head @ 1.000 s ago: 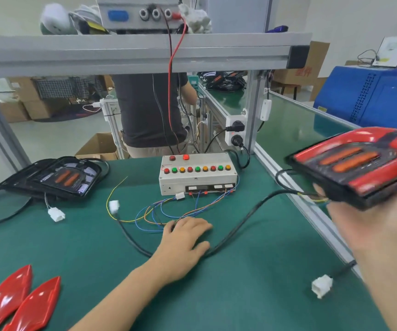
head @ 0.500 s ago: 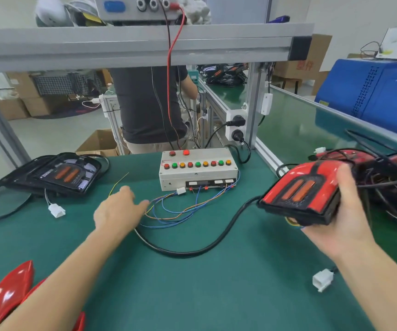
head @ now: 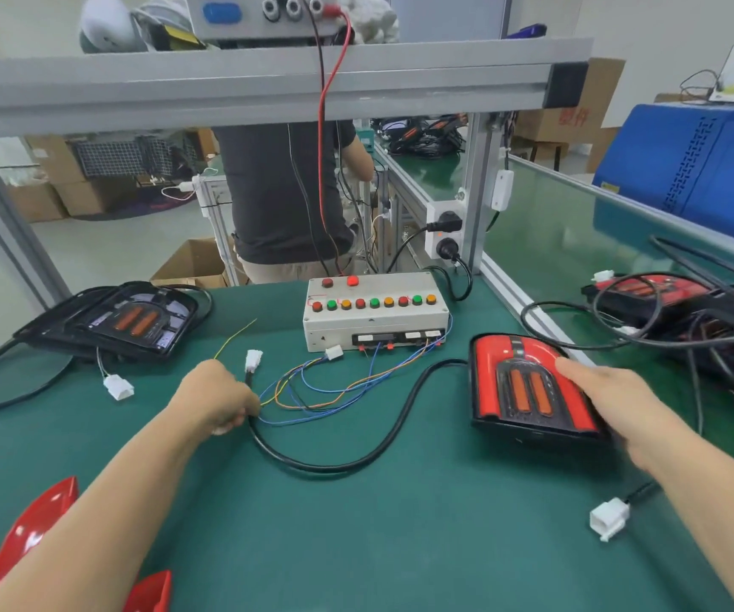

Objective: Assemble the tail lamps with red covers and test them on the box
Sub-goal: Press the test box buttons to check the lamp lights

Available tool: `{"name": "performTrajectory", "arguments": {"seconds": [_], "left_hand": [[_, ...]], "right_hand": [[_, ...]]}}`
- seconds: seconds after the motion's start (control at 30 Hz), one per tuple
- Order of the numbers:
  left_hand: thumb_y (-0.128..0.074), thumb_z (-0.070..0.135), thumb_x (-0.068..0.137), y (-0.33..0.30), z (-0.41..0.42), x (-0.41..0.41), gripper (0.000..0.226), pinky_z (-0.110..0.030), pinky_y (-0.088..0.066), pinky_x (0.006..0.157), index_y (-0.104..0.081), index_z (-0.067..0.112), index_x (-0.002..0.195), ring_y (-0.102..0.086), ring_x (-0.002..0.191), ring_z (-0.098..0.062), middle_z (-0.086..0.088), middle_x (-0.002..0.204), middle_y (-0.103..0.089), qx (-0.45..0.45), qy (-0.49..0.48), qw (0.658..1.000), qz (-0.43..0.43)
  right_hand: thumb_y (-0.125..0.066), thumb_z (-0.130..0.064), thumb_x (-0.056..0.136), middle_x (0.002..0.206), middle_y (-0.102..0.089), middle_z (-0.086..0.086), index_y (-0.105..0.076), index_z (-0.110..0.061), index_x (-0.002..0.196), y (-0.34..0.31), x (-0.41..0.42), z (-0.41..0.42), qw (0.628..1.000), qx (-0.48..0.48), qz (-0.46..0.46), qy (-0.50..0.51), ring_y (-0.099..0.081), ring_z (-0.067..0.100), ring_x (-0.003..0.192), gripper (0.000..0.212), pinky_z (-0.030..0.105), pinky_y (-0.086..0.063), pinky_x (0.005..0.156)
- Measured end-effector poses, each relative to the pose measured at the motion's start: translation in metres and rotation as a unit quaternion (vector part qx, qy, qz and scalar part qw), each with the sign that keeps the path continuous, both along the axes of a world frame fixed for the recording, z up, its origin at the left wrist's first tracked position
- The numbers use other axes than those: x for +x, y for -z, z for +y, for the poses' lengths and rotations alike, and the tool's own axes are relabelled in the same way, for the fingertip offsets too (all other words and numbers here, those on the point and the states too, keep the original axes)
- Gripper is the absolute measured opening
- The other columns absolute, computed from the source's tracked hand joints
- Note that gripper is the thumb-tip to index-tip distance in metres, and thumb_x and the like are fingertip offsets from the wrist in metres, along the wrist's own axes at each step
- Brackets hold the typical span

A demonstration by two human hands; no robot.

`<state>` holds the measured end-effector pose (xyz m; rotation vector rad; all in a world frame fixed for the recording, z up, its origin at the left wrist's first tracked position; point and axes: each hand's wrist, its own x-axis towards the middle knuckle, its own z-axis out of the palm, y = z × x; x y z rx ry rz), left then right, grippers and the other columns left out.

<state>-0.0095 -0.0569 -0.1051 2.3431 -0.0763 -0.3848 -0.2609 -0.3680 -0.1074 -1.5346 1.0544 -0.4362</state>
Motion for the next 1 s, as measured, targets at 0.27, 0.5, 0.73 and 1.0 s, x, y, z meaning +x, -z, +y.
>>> {"name": "performTrajectory", "arguments": {"seconds": [0.27,0.5,0.73,1.0], "left_hand": [[-0.064,-0.006,0.081,-0.031,-0.02,-0.054,0.021,-0.015,-0.038,0.038,-0.066,0.015,0.081,-0.044,0.036,-0.006,0.0,0.062,-0.055,-0.349,0.059,0.926,-0.132],[-0.067,0.001,0.083,-0.031,-0.052,-0.097,0.025,-0.015,-0.033,0.059,-0.071,0.018,0.101,-0.043,0.053,-0.006,0.007,0.079,-0.055,-0.21,0.285,0.875,-0.33],[-0.063,0.029,0.08,-0.034,-0.062,-0.084,0.017,-0.017,-0.038,0.056,-0.074,0.018,0.086,-0.044,0.052,-0.004,0.014,0.063,-0.053,-0.287,0.318,0.879,-0.209],[-0.054,0.039,0.088,0.017,-0.073,-0.009,0.037,-0.038,-0.044,0.089,-0.059,0.016,0.118,-0.047,0.114,-0.03,-0.01,0.12,-0.052,0.203,0.144,0.951,-0.183]], "right_hand": [[-0.054,-0.036,0.095,0.125,-0.061,0.012,-0.062,-0.01,0.122,-0.017,0.006,0.022,0.925,-0.357,0.124,-0.031,-0.056,0.029,0.113,0.038,0.036,-0.04,0.09],[-0.042,-0.026,0.101,0.118,-0.069,-0.002,-0.064,-0.02,0.114,-0.053,0.049,0.108,0.919,0.092,-0.305,-0.232,-0.062,0.008,0.069,0.026,0.022,-0.053,0.054],[-0.051,-0.034,0.087,0.083,-0.071,0.001,-0.067,-0.018,0.106,-0.06,0.067,0.117,0.845,0.181,-0.418,-0.281,-0.058,0.008,0.058,0.029,0.018,-0.049,0.047],[-0.052,-0.013,0.094,0.077,-0.064,0.001,-0.07,-0.018,0.104,-0.053,0.072,0.113,0.898,0.068,-0.356,-0.247,-0.054,0.006,0.06,0.021,0.019,-0.055,0.058]]}}
